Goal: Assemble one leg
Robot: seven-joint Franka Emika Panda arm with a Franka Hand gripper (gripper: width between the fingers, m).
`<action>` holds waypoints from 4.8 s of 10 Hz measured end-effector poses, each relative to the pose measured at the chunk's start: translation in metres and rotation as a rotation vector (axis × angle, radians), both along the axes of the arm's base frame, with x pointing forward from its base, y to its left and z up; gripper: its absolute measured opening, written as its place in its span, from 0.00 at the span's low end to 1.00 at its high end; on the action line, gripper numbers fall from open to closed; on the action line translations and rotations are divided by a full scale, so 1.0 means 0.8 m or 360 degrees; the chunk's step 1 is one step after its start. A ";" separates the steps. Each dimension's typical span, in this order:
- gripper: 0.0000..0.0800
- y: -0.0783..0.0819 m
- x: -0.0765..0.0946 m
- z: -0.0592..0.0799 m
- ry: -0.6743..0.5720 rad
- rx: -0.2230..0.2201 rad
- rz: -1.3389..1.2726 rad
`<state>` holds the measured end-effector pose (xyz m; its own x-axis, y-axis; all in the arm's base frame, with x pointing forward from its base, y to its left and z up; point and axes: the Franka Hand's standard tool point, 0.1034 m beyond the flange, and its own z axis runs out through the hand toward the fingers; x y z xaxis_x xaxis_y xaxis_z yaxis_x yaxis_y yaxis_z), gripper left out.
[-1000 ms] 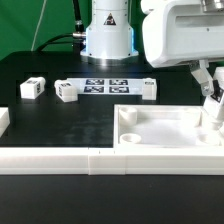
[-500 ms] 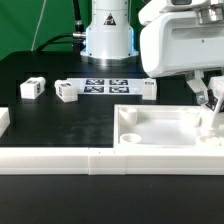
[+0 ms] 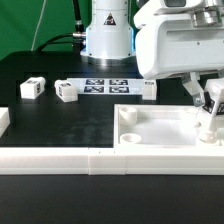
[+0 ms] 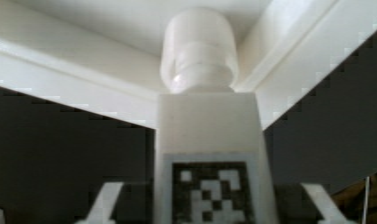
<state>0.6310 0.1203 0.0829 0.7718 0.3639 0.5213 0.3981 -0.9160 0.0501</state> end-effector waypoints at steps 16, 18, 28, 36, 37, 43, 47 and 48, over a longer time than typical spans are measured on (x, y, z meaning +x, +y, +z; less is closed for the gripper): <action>0.81 -0.008 -0.004 -0.026 -0.0087 0.0031 -0.0036; 0.81 -0.008 -0.004 -0.025 -0.0087 0.0031 -0.0036; 0.81 -0.005 0.010 0.010 0.0226 -0.0050 0.0019; 0.80 0.002 0.006 0.008 0.0859 -0.0131 0.0076; 0.80 0.002 0.006 0.008 0.0859 -0.0131 0.0076; 0.37 0.002 0.007 0.008 0.0862 -0.0119 0.0035; 0.37 0.001 0.009 0.007 0.0908 0.0065 -0.0478; 0.38 0.001 0.010 0.007 0.0904 0.0127 -0.0632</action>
Offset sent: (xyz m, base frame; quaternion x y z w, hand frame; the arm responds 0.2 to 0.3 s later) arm -0.0084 0.0032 -0.0138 -0.0009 0.0202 0.0150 0.9997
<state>0.6387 0.1211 0.0887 0.9996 -0.0248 0.0112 -0.0230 -0.9899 -0.1402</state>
